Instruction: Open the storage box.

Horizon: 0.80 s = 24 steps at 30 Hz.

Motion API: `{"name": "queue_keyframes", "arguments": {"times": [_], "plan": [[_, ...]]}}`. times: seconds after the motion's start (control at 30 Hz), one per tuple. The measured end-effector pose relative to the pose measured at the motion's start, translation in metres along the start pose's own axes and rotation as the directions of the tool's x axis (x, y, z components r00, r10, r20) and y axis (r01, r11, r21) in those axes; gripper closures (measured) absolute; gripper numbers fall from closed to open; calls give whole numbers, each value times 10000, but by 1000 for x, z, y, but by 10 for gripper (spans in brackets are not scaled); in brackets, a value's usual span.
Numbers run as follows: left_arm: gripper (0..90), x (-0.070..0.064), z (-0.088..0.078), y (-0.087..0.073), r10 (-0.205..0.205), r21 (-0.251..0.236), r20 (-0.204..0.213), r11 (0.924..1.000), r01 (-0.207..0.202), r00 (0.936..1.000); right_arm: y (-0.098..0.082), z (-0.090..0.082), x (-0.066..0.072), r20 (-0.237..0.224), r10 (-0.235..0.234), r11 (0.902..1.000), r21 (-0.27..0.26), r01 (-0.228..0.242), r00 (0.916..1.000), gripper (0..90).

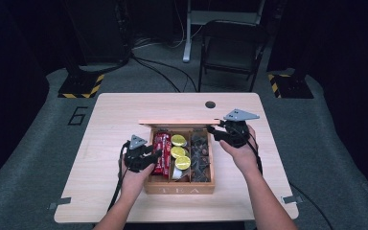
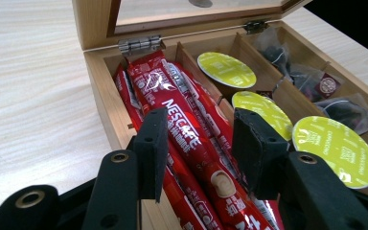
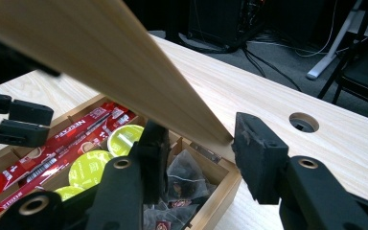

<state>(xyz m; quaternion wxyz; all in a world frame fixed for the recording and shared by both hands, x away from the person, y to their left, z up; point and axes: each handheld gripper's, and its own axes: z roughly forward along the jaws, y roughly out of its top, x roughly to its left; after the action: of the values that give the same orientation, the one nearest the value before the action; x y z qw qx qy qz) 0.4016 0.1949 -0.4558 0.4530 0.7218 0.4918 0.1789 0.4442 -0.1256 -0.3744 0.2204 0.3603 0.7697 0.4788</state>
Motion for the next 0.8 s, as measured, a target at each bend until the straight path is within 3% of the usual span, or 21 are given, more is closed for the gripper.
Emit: {"name": "queue_keyframes", "arguments": {"times": [0.17,0.3,0.53,0.8], "plan": [[570,-1,8,-2,107,278,-85,9996,-105,9999,0,0,0,0,-20,10000,-28,20,10000,567],[579,-1,12,-5,672,613,-394,9960,-647,9970,0,0,0,12,-22,10000,-34,22,10000,566],[659,-5,13,-5,768,771,-736,9945,-711,9943,0,1,0,23,6,10000,-57,-6,10000,566],[808,-5,10,-5,692,492,-1103,9967,-640,9915,0,0,0,0,-29,10000,-47,29,10000,566]]}}
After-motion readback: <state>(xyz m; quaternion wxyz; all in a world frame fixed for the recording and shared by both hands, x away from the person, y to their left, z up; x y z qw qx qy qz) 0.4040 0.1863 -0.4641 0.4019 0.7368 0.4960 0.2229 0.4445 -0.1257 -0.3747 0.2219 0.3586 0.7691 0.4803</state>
